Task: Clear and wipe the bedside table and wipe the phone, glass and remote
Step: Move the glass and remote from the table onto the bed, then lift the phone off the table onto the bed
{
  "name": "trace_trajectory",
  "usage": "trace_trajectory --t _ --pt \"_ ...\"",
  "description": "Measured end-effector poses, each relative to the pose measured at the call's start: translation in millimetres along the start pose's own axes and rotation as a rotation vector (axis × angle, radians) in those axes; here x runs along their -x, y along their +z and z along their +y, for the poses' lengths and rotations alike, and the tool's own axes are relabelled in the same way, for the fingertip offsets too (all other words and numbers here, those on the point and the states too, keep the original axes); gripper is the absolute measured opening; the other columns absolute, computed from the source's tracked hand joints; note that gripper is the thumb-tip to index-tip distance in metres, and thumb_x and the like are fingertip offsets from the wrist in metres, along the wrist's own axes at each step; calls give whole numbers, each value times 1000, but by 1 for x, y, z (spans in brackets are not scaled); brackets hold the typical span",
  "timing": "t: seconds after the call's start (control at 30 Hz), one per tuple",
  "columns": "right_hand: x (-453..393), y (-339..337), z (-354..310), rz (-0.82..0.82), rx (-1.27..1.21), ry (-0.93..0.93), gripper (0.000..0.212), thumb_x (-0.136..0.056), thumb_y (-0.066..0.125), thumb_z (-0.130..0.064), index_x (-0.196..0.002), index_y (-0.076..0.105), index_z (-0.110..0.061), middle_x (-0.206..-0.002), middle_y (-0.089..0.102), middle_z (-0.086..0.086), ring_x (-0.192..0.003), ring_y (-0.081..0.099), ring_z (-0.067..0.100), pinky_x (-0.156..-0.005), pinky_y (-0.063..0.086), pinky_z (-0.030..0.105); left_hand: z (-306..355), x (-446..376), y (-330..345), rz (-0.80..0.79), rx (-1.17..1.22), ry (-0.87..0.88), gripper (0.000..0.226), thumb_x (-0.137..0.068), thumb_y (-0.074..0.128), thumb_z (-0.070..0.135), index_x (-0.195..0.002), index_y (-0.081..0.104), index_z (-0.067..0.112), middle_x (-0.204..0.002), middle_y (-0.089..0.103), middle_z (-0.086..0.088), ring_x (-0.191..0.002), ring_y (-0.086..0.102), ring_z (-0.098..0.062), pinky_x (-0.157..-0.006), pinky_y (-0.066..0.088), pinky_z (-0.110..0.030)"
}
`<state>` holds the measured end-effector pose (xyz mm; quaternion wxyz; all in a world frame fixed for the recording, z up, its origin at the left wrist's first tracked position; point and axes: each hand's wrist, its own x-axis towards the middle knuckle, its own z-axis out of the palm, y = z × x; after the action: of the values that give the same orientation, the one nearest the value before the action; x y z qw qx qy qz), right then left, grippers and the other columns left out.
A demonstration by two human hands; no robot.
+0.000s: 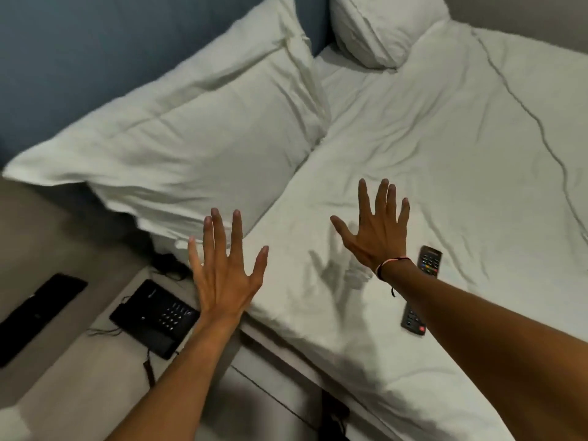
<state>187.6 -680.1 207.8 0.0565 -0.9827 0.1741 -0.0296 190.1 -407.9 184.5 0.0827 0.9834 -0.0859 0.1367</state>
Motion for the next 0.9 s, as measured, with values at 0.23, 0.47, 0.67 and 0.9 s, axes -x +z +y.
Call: trace_trajectory --t 0.23,0.47,0.67,0.9 --pt "15 -8 -127 23 24 -246 93 -88 23 -78 -159 -3 -23 -164 1 24 -153 2 38 -120 6 61 -118 34 -49 -7 -137 -156 82 -96 27 69 -161 9 21 -168 6 -15 -155 14 -28 -122 16 -57" --pt "51 22 -232 -25 32 -518 86 -92 22 -72 -158 -7 -26 -165 -3 20 -154 1 35 -120 7 60 -216 87 -61 -97 -88 -369 86 -92 23 71 -161 7 22 -167 10 -17 -153 18 -31 -121 21 -57" --pt "76 78 -300 -203 -35 -770 79 -93 27 -60 -159 5 -22 -165 11 17 -152 14 31 -122 19 46 -268 130 -25 -181 38 -568 89 -94 22 73 -160 6 17 -162 26 -19 -147 34 -32 -119 31 -51" --pt "75 183 -345 -647 -35 -870 70 -101 40 -37 -159 6 -16 -161 22 17 -141 38 35 -118 31 44 -296 151 73 -274 459 -861 87 -95 33 67 -159 8 15 -153 41 -19 -133 51 -34 -105 45 -45"
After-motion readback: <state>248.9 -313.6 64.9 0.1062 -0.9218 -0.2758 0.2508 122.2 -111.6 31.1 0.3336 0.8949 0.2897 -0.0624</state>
